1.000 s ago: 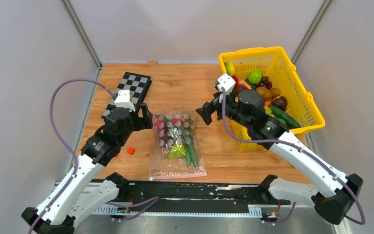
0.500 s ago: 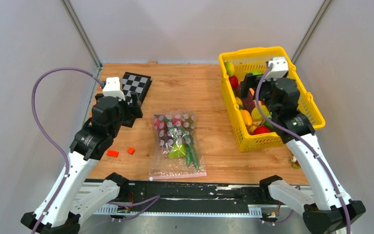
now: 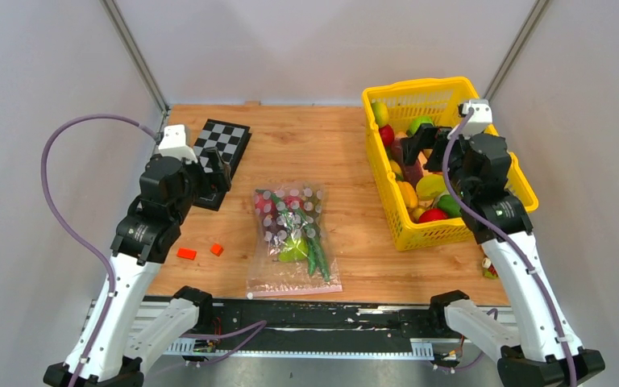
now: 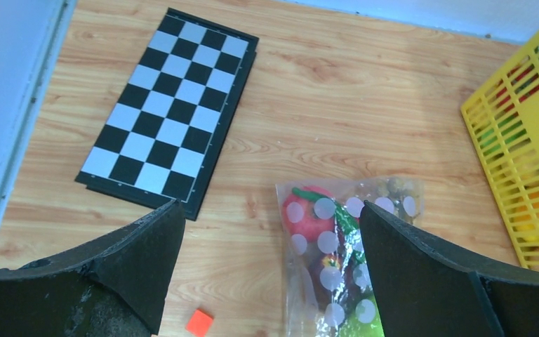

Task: Place the food in the zip-top bag and seal the zipper
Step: Reset both arms

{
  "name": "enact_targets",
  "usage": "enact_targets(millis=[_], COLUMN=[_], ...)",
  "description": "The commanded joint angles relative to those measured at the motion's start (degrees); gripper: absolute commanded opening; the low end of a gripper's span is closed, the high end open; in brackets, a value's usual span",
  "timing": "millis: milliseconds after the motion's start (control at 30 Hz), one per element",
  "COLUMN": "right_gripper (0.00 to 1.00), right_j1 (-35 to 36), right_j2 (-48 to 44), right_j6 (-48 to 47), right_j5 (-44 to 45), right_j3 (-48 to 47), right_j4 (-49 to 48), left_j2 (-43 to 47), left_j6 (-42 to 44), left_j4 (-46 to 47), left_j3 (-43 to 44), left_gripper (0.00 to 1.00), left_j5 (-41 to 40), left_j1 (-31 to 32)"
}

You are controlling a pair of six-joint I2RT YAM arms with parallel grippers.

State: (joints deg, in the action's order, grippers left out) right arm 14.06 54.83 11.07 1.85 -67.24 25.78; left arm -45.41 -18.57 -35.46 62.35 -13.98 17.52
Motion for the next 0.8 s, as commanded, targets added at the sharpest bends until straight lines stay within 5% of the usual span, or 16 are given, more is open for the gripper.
enact_targets(millis=[0, 767], right_gripper=[1.00, 1.00], right_j1=[0.1, 0.1], right_j2=[-3.8, -2.9], right_j6=[0.2, -1.2], right_j5=[-0.9, -5.8], right_j3=[1.1, -1.3], right_j4=[-3.7, -1.8], left_j2=[1.0, 4.4], left_j6=[-1.7, -0.5], left_j4=[2.6, 1.6], left_j3=[-0.9, -1.1], left_gripper=[1.00, 1.00], left_j5=[3.2, 2.6], left_j1=[-0.2, -0.2])
